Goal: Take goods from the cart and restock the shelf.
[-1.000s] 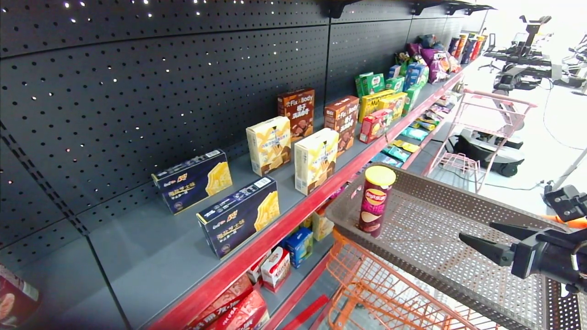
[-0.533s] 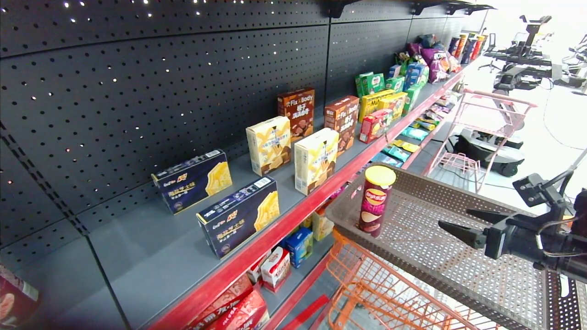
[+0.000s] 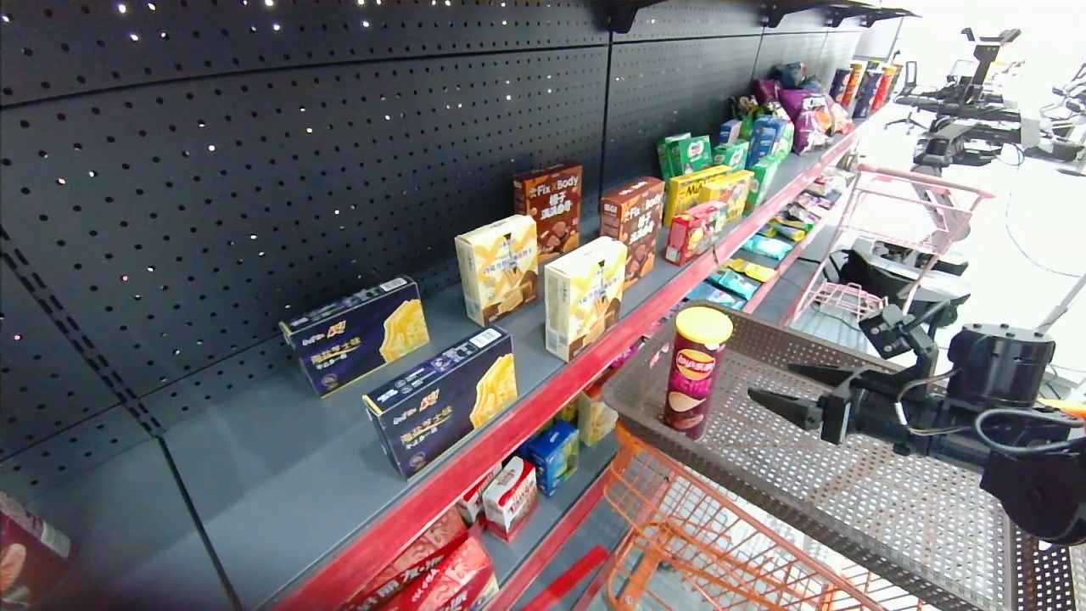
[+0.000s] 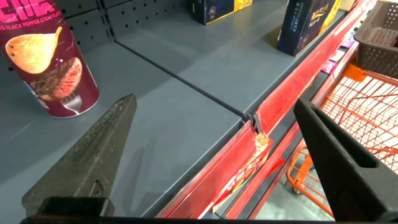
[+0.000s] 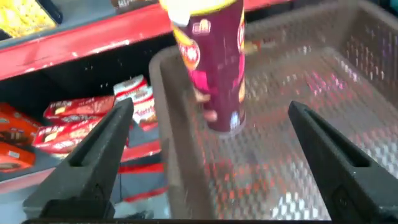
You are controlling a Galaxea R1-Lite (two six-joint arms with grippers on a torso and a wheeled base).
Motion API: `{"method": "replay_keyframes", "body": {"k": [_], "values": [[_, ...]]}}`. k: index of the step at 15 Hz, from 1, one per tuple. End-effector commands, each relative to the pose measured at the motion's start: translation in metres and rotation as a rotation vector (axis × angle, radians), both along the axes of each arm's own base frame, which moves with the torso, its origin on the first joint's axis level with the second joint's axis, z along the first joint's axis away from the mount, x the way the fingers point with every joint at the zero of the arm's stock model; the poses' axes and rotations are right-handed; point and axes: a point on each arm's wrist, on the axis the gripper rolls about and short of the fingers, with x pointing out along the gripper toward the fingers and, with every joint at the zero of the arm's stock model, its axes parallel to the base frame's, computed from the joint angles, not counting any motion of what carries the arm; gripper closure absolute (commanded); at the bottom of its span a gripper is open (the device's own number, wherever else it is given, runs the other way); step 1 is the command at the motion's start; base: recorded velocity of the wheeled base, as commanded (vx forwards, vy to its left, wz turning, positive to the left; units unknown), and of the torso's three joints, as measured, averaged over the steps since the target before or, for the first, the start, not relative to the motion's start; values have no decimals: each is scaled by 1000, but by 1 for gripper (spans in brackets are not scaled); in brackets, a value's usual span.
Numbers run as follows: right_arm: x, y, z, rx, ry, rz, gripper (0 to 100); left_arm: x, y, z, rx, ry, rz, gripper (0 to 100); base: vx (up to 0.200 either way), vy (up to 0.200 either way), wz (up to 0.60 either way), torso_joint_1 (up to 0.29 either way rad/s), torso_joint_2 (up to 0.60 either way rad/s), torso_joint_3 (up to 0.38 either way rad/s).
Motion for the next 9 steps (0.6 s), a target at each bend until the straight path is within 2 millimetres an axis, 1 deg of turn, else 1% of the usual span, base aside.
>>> {"method": "replay_keyframes", "body": {"k": [1,3,4,6,9], "values": [[27,11,-21,7,-4,55,0,0,0,0,0,2,-1,0,0,0,0,0,0,0],[41,18,-22,10,-25,75,0,0,0,0,0,0,1,0,0,0,0,0,0,0],[53,21,-22,13,-49,79,0,0,0,0,0,0,1,0,0,0,0,0,0,0],[66,26,-24,15,-73,90,0,0,0,0,0,0,1,0,0,0,0,0,0,0],[73,40,-29,18,-83,122,0,0,0,0,0,0,1,0,0,0,0,0,0,0]]}}
